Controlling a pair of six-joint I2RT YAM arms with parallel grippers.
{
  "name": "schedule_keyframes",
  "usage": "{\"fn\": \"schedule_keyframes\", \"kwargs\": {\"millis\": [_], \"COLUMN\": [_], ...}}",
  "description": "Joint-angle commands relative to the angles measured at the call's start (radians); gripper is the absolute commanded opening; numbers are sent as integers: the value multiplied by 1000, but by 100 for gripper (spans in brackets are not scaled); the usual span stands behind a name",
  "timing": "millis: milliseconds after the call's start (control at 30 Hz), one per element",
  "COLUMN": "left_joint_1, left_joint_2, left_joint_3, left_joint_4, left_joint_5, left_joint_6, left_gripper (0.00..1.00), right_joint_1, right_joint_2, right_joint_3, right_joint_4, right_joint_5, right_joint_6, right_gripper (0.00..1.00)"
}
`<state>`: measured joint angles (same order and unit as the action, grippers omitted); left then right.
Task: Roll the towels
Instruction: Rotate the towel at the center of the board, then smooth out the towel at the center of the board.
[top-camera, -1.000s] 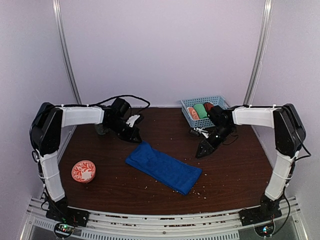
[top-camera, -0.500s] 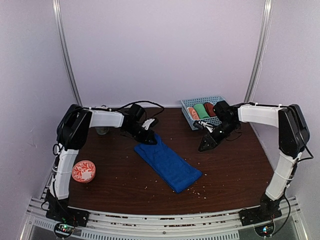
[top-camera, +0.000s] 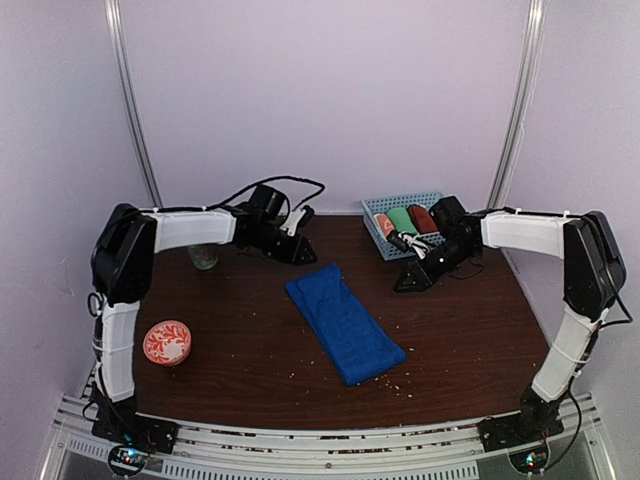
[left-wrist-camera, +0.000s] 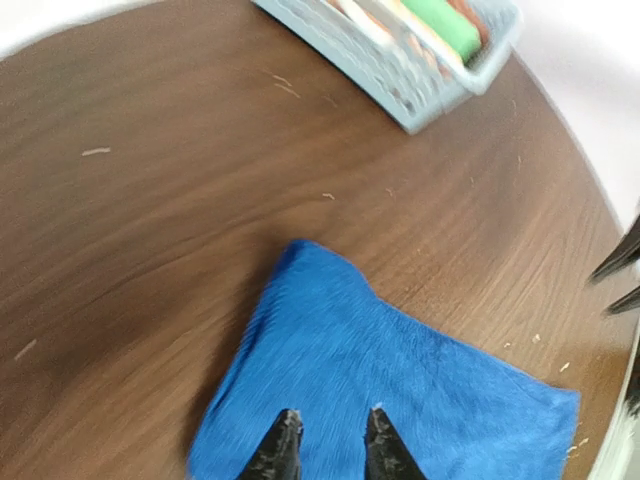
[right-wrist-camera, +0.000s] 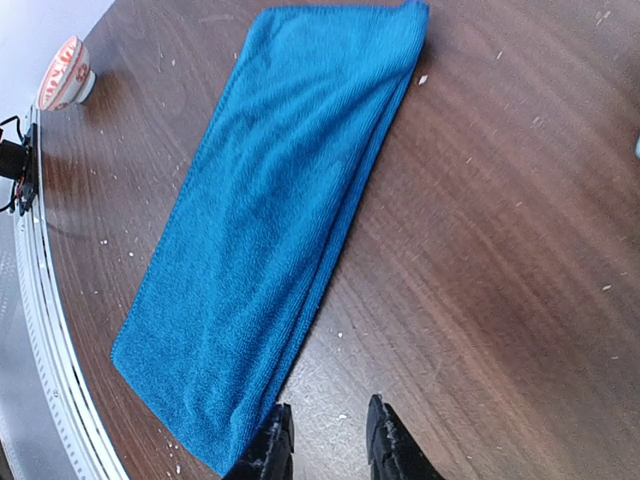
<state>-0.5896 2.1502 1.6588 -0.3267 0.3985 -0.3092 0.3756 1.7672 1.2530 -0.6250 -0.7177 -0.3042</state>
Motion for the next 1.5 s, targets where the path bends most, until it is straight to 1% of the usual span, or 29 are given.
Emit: {"fn": "schedule_keyframes", "kwargs": {"millis": [0,33,100,167,300,400,467,600,933,1133,1300,1400,1467], "left_joint_1": [80,84,87,87,88,88,88,88,85,78,76,77,76], "left_joint_2": [-141,-159,-169,-157,-122,-73,-38,-1,56,72,79,81,80], "left_joint_3": [-228,-276,-326,-335,-310,-273,-239,-202,-180,-170,-153,-144,-143], "left_joint_4": [113,150,204,238,257,248,214,185,153,188,201,202,208], "left_joint_5": [-37,-20,30,76,102,113,110,104,124,155,177,180,186], "left_joint_6": [-256,-282,-302,-308,-307,-306,-306,-305,-279,-272,-274,-273,-272], "left_gripper": [26,27,28,28,28,27,27,28,29,26,20,19,14], "right_joint_1": [50,59,77,97,131,142,145,146,146,146,146,146,146], "right_joint_2": [28,31,41,51,55,50,46,37,55,70,79,83,86], "right_joint_3": [-28,-32,-40,-51,-99,-125,-135,-149,-152,-153,-154,-154,-154], "right_joint_4": [-3,-10,-25,-35,-11,-3,-1,8,12,12,13,15,15], "right_joint_5": [-11,-15,-36,-34,11,17,20,23,16,14,17,18,17], "right_joint_6": [-30,-39,-67,-86,-93,-92,-94,-90,-88,-87,-87,-86,-85], "right_gripper": [26,26,26,26,26,26,26,26,26,26,26,26,26]}}
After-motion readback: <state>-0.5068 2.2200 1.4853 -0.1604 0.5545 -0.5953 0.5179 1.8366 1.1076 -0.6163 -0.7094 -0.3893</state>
